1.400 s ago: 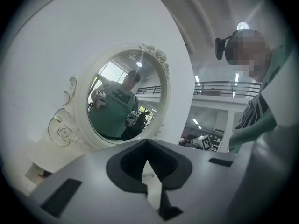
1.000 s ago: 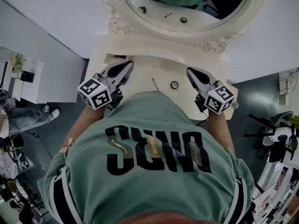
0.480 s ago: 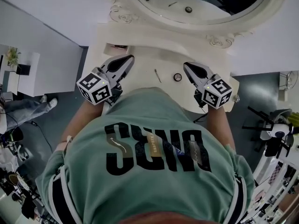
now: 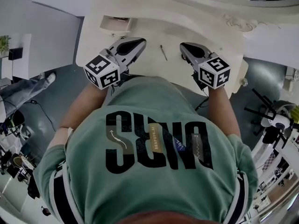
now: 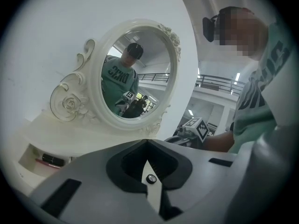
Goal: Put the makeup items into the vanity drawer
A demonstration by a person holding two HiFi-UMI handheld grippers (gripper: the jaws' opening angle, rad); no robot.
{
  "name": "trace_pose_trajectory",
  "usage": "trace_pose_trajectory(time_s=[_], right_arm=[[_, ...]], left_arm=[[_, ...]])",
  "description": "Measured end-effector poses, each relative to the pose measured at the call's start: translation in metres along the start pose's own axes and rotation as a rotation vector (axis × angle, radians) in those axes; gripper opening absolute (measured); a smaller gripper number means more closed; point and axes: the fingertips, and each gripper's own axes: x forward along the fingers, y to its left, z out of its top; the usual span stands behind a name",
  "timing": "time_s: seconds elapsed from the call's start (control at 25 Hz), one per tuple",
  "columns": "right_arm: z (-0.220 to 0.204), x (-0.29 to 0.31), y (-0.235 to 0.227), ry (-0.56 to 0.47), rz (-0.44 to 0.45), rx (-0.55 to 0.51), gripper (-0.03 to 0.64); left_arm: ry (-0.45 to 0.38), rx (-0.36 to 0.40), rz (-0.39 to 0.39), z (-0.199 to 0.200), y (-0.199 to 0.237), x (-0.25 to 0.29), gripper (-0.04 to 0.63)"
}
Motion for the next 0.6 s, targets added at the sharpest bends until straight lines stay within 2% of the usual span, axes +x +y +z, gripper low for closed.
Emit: trace_pose_trajectory(time_s=[0.08,0.16,0.24,0.6], right_arm=[[-0.009,0.013,-0.001,0.027,0.0,0.009,0.016],[-0.018,0.026,-0.001,0.057,0.001,0.017,0.058],[-0.03,0.039,-0.002,0.095,-0.002,0.019,0.065],[-0.098,0.104,-0.008,0.362,-0.069,-0.066,0.094]], left_arm=[[0.012,-0.004,-0.003,-0.006,0.003,0.002,0.003],[0.021,-0.008,-0.004,-0.012,0.007,0.002,0.003],[0.029,-0.014,-0.003,-0.017,0.009,0.001,0.003],[0.043,-0.041,0.036,-0.026,0.023,-0.022,0.003]])
